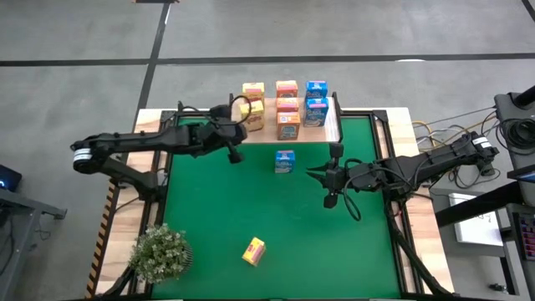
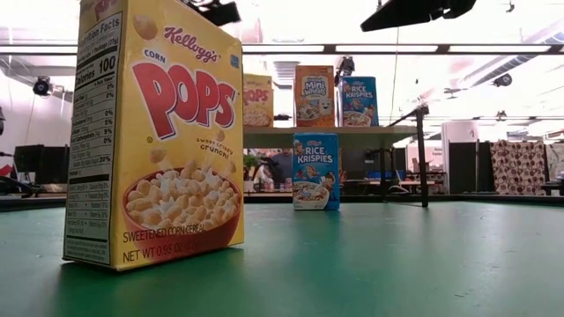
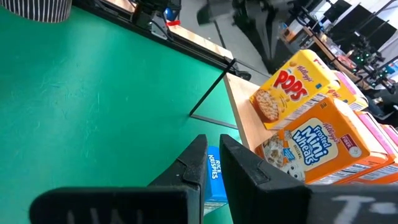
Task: Stack cereal on shelf
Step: Put the right yellow cereal box on the shelf aligned with the other yellow cereal box
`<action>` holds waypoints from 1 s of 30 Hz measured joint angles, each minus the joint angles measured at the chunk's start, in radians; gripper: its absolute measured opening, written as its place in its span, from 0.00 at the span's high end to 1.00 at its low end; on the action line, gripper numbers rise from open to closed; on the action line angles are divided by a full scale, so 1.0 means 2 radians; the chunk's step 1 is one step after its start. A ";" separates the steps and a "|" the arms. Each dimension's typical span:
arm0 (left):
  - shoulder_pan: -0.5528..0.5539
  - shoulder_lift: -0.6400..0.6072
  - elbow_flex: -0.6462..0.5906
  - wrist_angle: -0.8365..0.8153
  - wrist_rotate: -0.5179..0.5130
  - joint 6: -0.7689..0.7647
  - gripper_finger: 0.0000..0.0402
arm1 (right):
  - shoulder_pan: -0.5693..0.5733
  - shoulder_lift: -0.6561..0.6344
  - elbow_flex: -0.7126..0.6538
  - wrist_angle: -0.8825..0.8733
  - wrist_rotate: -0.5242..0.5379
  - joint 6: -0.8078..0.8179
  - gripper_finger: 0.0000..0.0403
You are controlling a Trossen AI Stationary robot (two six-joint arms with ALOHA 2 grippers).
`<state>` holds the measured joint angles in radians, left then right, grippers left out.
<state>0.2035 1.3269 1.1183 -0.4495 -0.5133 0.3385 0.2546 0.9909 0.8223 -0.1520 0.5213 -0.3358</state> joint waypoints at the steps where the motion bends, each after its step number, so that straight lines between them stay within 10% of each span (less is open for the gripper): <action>1: 0.000 -0.010 0.000 -0.017 0.000 0.000 1.00 | 0.000 0.000 0.000 0.000 0.000 -0.001 0.92; 30: 0.049 0.025 0.000 0.050 -0.067 0.010 1.00 | 0.000 0.000 0.000 0.000 0.000 -0.003 0.92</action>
<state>0.3012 1.3765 1.1175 -0.3498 -0.6474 0.3581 0.2543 0.9909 0.8215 -0.1520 0.5217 -0.3408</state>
